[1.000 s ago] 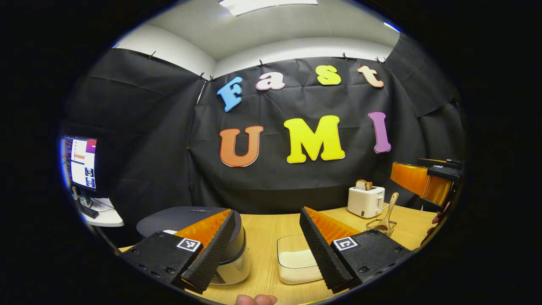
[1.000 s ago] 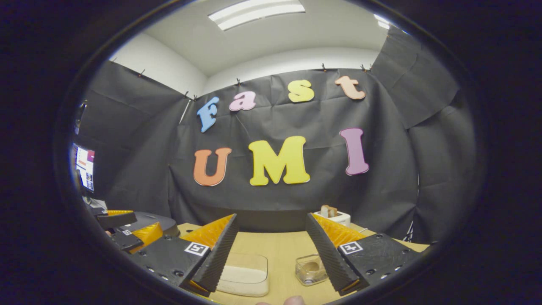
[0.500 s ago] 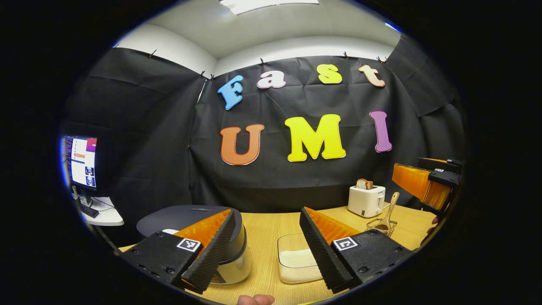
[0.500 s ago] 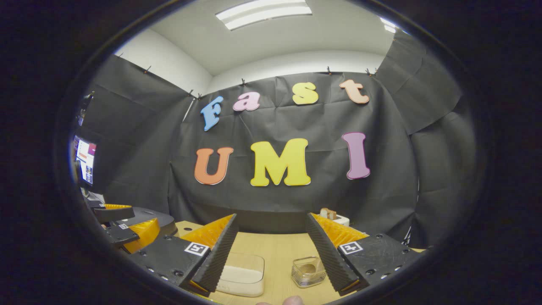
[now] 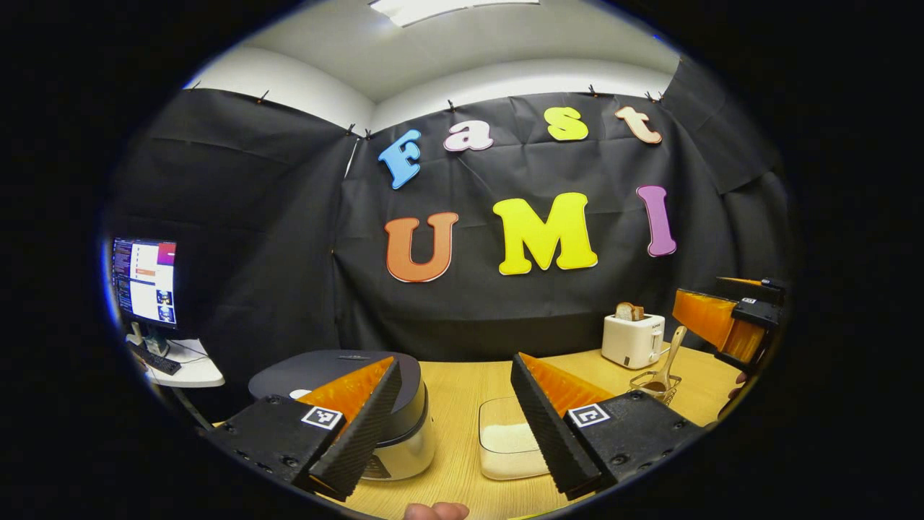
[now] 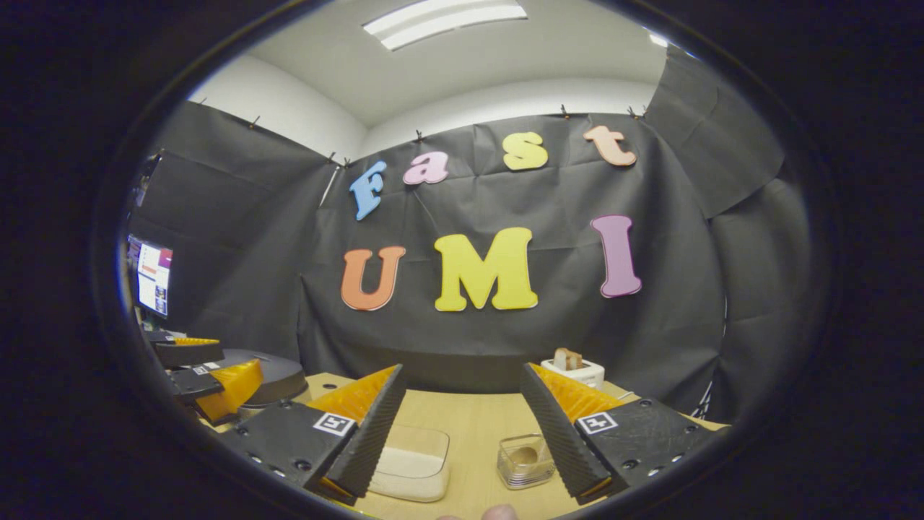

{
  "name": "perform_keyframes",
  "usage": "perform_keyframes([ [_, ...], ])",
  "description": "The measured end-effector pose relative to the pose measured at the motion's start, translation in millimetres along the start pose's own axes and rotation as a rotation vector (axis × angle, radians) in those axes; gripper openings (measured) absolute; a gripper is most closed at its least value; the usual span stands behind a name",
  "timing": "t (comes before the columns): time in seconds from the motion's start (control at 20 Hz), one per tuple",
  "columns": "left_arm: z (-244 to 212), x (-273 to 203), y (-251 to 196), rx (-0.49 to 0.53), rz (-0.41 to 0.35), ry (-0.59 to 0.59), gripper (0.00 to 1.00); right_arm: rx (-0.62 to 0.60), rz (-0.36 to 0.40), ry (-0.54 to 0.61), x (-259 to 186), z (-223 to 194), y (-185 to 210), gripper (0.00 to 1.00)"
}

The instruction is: Close the left gripper, press the button to open the rice cooker; take a wooden spoon from the chopstick holder with the right hand, scoop a spoonful of rice and pour it into the rice cooker, then put the wooden spoon back into the chopstick holder.

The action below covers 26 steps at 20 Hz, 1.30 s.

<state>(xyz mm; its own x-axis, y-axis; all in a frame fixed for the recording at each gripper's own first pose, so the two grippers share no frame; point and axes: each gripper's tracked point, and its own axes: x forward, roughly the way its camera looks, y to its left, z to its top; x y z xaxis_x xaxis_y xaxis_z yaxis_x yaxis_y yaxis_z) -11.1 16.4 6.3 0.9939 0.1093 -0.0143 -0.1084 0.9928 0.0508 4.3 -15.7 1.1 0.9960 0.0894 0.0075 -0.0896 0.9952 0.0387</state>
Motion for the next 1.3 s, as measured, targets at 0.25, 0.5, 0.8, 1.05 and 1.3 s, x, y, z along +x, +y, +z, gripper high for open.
perform_keyframes([
  [0.25,9.5,0.1,18.3,-0.044,0.015,0.033,0.97,0.015,-0.009,-0.015,-3.1,4.3,-25.3,0.95],
  [0.5,5.2,-6.9,67.5,0.033,0.085,0.096,0.97,0.047,-0.014,0.014,-0.1,-7.2,-47.3,0.95],
  [0.8,23.8,-2.9,127.2,0.062,0.157,0.160,0.95,0.085,0.001,0.048,5.6,-21.8,-60.7,0.95],
  [1.05,17.2,8.1,142.7,0.028,0.129,0.281,0.78,0.095,-0.009,0.046,6.8,-25.9,-79.4,0.95],
  [1.3,-9.4,19.7,139.3,0.023,0.106,0.426,0.55,0.113,-0.032,0.070,10.1,-38.9,-98.0,0.95],
])
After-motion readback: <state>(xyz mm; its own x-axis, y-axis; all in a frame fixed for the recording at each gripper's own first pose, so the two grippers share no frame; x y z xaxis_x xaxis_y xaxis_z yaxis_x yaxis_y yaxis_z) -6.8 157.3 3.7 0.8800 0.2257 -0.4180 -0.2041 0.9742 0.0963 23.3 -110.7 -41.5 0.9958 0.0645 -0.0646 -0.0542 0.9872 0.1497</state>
